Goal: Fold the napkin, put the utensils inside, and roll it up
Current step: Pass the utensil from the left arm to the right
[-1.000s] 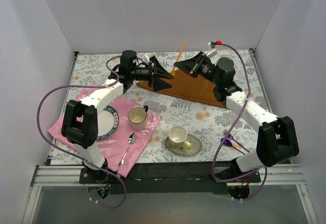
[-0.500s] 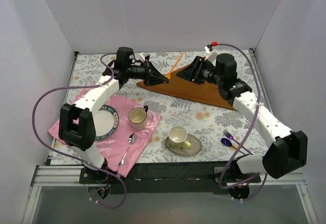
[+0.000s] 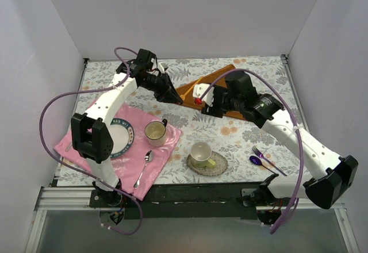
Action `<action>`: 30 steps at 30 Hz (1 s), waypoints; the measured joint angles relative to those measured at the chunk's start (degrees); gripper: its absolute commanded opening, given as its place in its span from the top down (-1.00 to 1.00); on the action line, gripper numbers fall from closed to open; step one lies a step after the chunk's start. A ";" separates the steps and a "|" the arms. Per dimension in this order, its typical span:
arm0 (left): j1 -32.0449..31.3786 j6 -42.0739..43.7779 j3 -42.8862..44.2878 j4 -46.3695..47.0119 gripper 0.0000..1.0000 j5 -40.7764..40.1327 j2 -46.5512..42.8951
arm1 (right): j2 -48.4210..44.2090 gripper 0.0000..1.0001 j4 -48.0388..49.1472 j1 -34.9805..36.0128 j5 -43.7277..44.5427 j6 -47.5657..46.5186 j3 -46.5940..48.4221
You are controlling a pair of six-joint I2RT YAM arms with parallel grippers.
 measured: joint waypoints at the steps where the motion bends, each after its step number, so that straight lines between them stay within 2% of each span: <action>1: -0.48 0.70 0.04 -0.98 1.00 -0.22 0.33 | 0.20 -0.25 0.11 0.74 -0.39 -4.35 -0.44; 4: -1.62 2.19 0.07 -3.08 1.00 -0.59 1.25 | 1.79 -0.25 1.01 1.20 -1.77 -14.23 -0.28; 8: -2.78 3.87 1.75 -5.84 1.00 -0.79 2.47 | 6.05 -0.15 2.38 1.20 -4.57 -21.92 1.16; 13: -3.65 5.33 4.81 -7.89 1.00 -0.87 3.58 | 12.87 -0.08 1.84 1.16 -9.05 -26.73 4.90; 15: -3.96 5.90 5.88 -8.17 1.00 -0.94 4.09 | 14.01 0.02 1.68 1.16 -9.70 -27.63 4.92; 16: -4.11 6.08 5.97 -8.28 1.00 -1.01 4.31 | 14.27 0.12 1.79 1.16 -9.97 -28.00 4.92; 17: -4.22 6.25 6.01 -8.48 1.00 -1.01 4.52 | 14.34 0.41 1.86 1.16 -10.23 -28.22 4.92; 19: -4.28 6.56 6.23 -8.92 1.00 -1.01 5.20 | 14.40 0.72 1.92 1.16 -10.25 -28.94 4.92; 20: -4.35 6.73 6.40 -9.35 1.00 -0.98 5.64 | 14.49 0.97 2.16 1.16 -10.19 -29.35 4.92; 23: -4.46 7.19 7.13 -9.90 0.95 -1.09 6.67 | 14.99 0.97 2.08 1.16 -9.57 -30.08 4.90; 26: -4.07 7.67 9.44 -11.30 0.49 -2.36 7.63 | 15.87 0.97 3.26 1.16 -8.59 -29.64 4.90; 27: -3.85 7.72 10.38 -11.28 -0.17 -2.71 7.80 | 16.04 0.97 3.39 1.16 -8.33 -29.46 4.90; 28: -3.58 7.67 11.19 -11.06 -0.60 -2.73 7.82 | 16.28 0.97 4.31 1.09 -8.17 -28.94 4.63; 29: -3.17 7.69 12.02 -10.75 -0.74 -2.67 7.82 | 16.50 0.97 5.60 0.98 -7.91 -28.30 4.17; 30: -2.86 7.69 13.14 -10.71 -0.75 -3.02 7.82 | 16.61 0.97 6.73 0.83 -7.37 -27.63 3.45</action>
